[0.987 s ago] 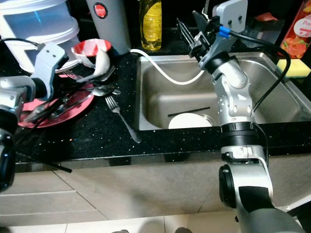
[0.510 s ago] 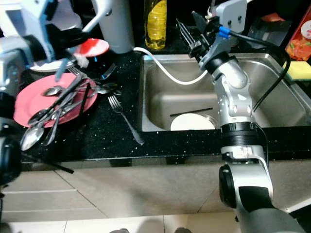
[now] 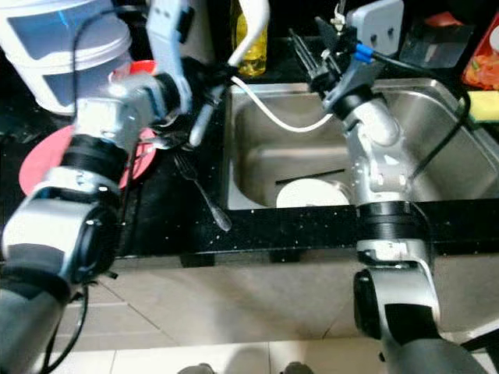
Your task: Kitchen organization
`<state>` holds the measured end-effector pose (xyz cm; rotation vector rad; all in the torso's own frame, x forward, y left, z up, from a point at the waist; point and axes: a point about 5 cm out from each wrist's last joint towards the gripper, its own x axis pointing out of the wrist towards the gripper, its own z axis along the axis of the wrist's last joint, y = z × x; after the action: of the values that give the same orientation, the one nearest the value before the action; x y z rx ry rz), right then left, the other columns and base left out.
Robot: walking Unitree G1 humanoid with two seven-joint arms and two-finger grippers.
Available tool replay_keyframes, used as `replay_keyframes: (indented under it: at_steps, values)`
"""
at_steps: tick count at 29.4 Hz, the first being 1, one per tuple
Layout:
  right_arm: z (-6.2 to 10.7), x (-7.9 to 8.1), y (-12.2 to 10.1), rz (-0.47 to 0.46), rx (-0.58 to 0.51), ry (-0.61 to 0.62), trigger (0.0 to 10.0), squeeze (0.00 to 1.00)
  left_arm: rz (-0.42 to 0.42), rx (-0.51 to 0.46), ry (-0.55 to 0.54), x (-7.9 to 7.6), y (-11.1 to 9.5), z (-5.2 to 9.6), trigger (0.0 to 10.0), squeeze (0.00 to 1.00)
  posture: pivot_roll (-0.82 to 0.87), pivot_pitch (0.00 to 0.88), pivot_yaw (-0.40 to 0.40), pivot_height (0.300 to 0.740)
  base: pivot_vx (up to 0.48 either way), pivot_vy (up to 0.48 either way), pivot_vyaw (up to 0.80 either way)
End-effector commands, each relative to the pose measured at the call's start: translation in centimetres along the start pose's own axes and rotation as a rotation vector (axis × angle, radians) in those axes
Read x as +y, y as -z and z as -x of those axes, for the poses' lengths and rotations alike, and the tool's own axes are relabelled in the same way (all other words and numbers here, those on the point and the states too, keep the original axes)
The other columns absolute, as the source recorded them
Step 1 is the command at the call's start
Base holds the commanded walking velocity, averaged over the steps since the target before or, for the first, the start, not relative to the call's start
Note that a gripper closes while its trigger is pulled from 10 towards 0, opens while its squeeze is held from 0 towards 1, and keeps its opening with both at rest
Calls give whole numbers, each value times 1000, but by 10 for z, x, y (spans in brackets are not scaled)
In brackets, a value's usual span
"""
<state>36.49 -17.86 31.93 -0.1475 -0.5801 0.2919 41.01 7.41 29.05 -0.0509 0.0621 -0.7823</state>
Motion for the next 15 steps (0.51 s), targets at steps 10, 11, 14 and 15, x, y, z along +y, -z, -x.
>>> replay_keyframes:
  at_steps: [10,11,14,15]
  values:
    - [41,-39,17,152,198,225,10000,0,4,157,-35,-29,38,-28,10000,0,-57,165,180,740,0,0,0]
    - [41,-39,17,152,198,225,10000,0,4,157,-35,-29,38,-28,10000,0,-57,165,180,740,0,0,0]
    - [44,-36,16,150,198,212,10000,0,-27,183,-49,-30,45,-29,10000,941,-62,166,184,740,0,0,0]
    - [44,-32,15,145,192,191,10000,0,-36,191,-50,-29,47,-29,10000,1000,-64,161,186,740,0,0,0]
